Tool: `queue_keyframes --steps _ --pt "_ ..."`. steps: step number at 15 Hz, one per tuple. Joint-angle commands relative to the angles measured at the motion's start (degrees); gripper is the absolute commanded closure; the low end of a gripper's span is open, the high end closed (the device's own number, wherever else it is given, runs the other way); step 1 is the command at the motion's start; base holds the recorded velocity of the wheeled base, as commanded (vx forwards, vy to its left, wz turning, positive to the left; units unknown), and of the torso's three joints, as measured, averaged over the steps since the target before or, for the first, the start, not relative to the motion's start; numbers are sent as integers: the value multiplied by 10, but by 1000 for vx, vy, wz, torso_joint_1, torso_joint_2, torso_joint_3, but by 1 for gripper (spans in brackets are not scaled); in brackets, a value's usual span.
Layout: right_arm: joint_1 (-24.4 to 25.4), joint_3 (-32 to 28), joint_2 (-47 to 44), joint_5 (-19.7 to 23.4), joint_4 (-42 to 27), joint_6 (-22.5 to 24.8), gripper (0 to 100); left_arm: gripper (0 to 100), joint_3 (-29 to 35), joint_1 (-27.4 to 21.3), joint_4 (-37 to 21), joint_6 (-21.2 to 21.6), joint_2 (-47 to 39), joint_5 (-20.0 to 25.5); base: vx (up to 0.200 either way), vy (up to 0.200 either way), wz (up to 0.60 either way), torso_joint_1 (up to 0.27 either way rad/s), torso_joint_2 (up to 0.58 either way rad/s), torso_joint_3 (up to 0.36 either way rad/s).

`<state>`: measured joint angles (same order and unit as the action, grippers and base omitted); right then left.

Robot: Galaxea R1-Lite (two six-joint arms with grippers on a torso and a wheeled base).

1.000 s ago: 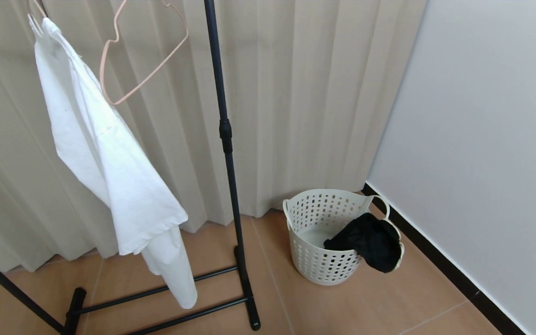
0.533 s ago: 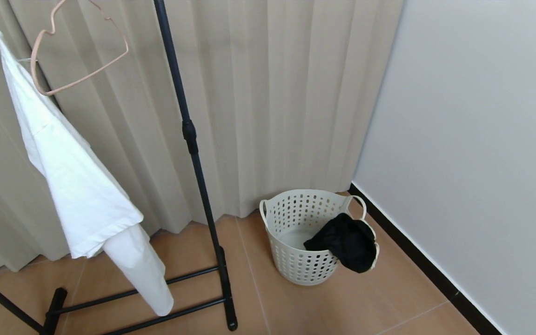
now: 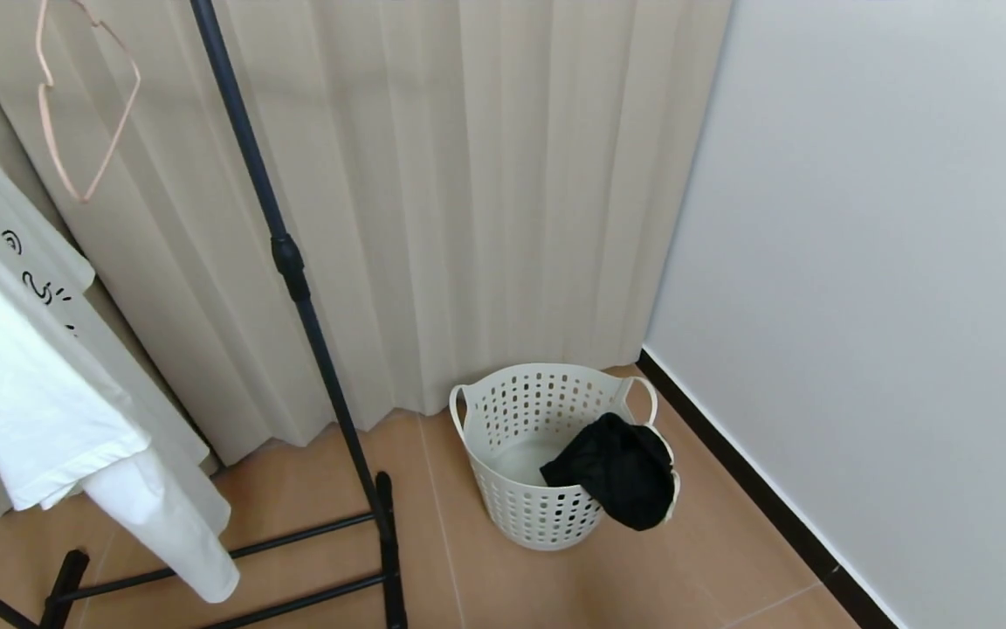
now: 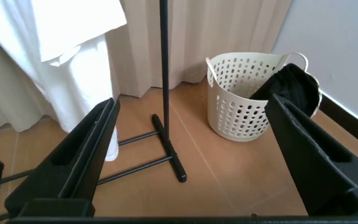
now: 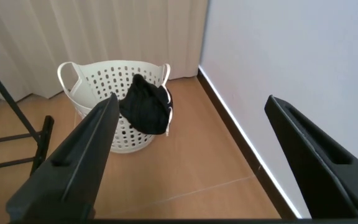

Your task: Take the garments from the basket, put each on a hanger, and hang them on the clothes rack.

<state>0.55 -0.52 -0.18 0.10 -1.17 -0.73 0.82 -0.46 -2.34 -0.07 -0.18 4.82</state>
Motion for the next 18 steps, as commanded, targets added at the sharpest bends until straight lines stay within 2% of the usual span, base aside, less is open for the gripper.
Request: queue_keyframes --steps 1,4,18 --pt "0 0 0 0 0 -1 0 0 0 0 1 0 -1 0 200 -200 0 2 2 2" --pt "0 0 0 0 0 -1 0 0 0 0 1 -1 -1 -1 0 -200 0 7 4 -1" --pt "1 0 0 1 0 1 0 0 0 0 1 -3 -1 -2 0 0 0 0 0 0"
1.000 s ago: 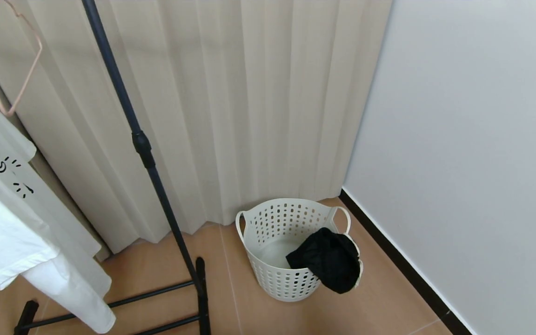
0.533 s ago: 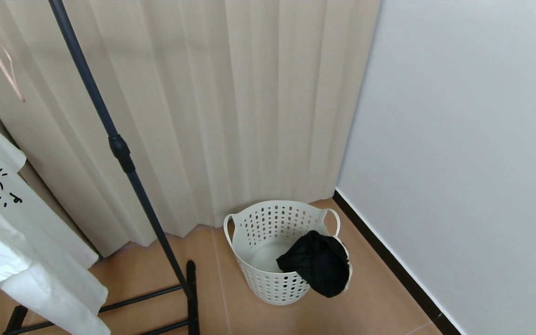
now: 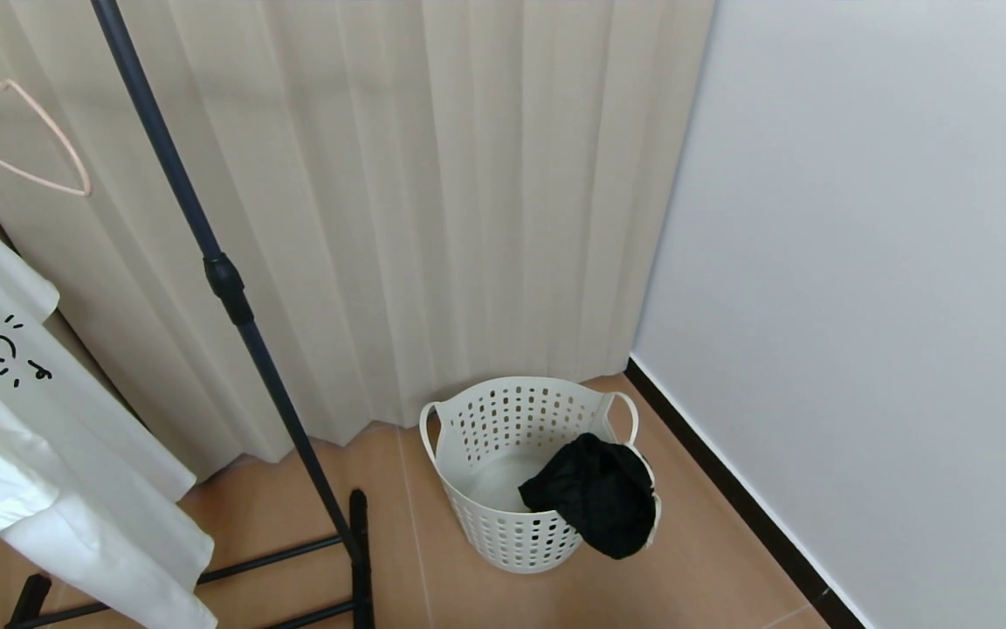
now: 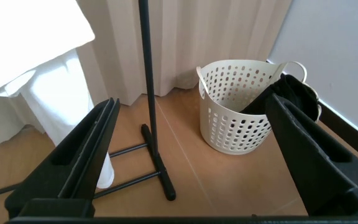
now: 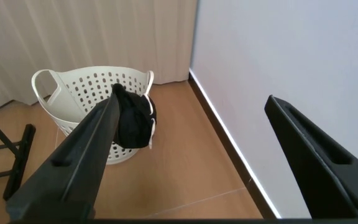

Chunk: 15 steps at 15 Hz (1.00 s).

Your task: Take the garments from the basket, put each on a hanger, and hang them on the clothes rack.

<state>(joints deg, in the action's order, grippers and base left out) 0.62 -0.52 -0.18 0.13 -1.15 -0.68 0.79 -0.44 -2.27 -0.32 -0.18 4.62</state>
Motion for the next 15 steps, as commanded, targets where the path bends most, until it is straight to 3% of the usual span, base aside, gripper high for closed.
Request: queue_keyframes --steps 1,6,15 --pt "0 0 0 0 0 0 0 0 0 0 0 0 -1 0 0 0 0 0 0 0" --pt "0 0 0 0 0 0 0 0 0 0 0 0 -1 0 0 0 0 -14 110 4" --pt "0 0 0 0 0 -1 0 0 0 0 0 -1 -1 0 0 0 0 3 12 -186"
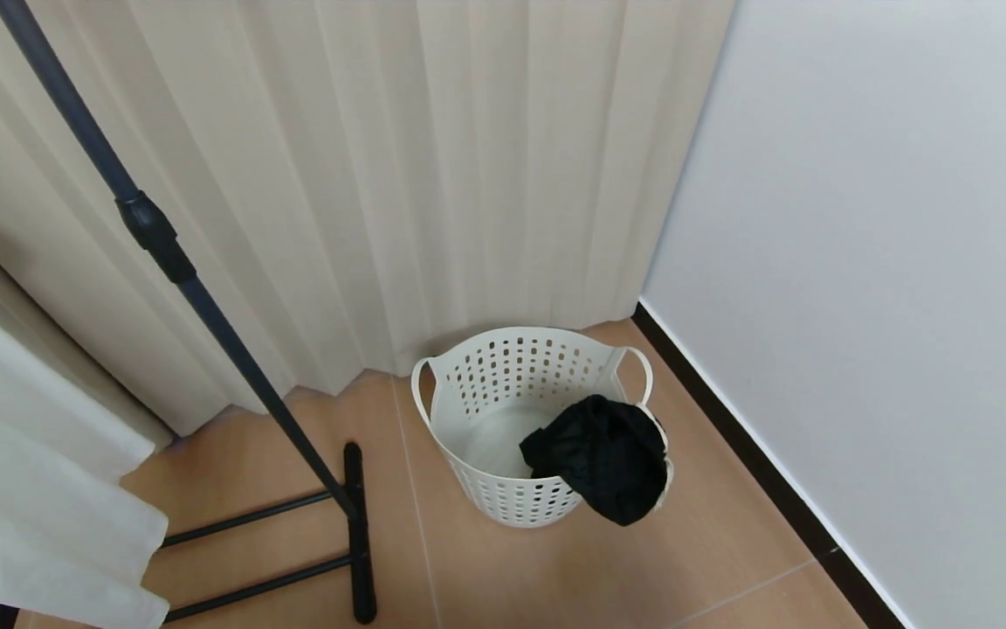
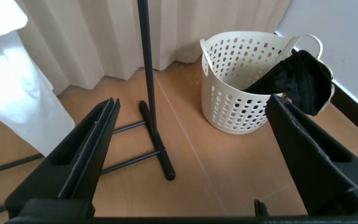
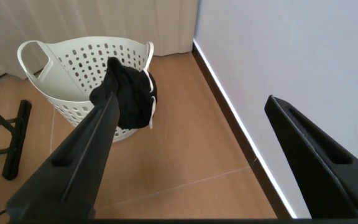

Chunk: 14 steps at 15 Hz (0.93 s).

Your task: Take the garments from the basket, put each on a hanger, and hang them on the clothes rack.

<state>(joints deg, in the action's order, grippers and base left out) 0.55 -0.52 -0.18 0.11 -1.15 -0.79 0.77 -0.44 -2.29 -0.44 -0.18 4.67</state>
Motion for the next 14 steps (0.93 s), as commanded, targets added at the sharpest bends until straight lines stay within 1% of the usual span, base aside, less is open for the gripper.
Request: queue_keyframes --steps 1,14 --pt "0 0 0 0 0 0 0 0 0 0 0 0 -1 0 0 0 0 2 2 -193" --pt "1 0 0 0 0 0 0 0 0 0 0 -1 -1 0 0 0 0 2 3 -202"
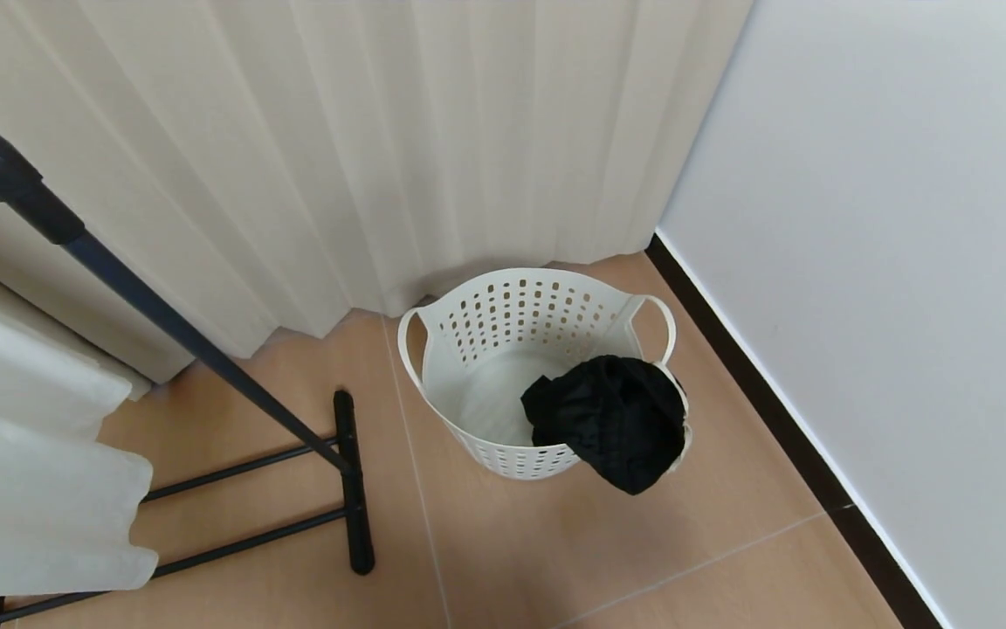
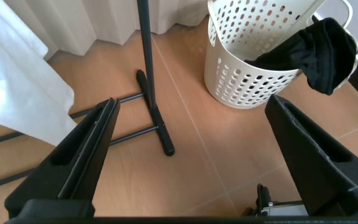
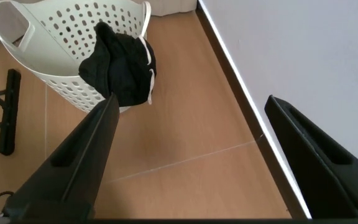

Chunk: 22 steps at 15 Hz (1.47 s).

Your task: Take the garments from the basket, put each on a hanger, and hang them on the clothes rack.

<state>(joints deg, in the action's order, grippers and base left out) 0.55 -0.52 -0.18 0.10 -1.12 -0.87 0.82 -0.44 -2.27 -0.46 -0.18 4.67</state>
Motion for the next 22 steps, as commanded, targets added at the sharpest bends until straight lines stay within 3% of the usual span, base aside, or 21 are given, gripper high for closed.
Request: queue_keyframes --steps 1,8,11,13,15,17,19,22 --pt "1 0 0 1 0 2 0 0 0 0 0 -1 -1 0 0 0 0 2 -2 -203" --pt "1 -2 -3 4 -4 8 0 0 0 0 0 0 -1 0 0 0 0 1 4 -89" --pt "1 -7 -45 0 -4 82 0 0 0 0 0 3 0 1 0 0 0 0 0 0" --pt "5 -40 -125 4 1 126 0 0 0 0 0 3 0 0 0 0 0 0 0 0" --pt "34 -61 -186 4 2 140 0 0 0 0 0 3 0 0 0 0 0 0 0 0" --pt "108 -77 -254 4 4 154 0 0 0 0 0 3 0 1 0 0 0 0 0 0" --pt "217 -127 -346 1 3 165 0 0 0 0 0 3 0 1 0 0 0 0 0 0" --pt "240 -189 -458 0 5 215 0 0 0 0 0 3 0 1 0 0 0 0 0 0"
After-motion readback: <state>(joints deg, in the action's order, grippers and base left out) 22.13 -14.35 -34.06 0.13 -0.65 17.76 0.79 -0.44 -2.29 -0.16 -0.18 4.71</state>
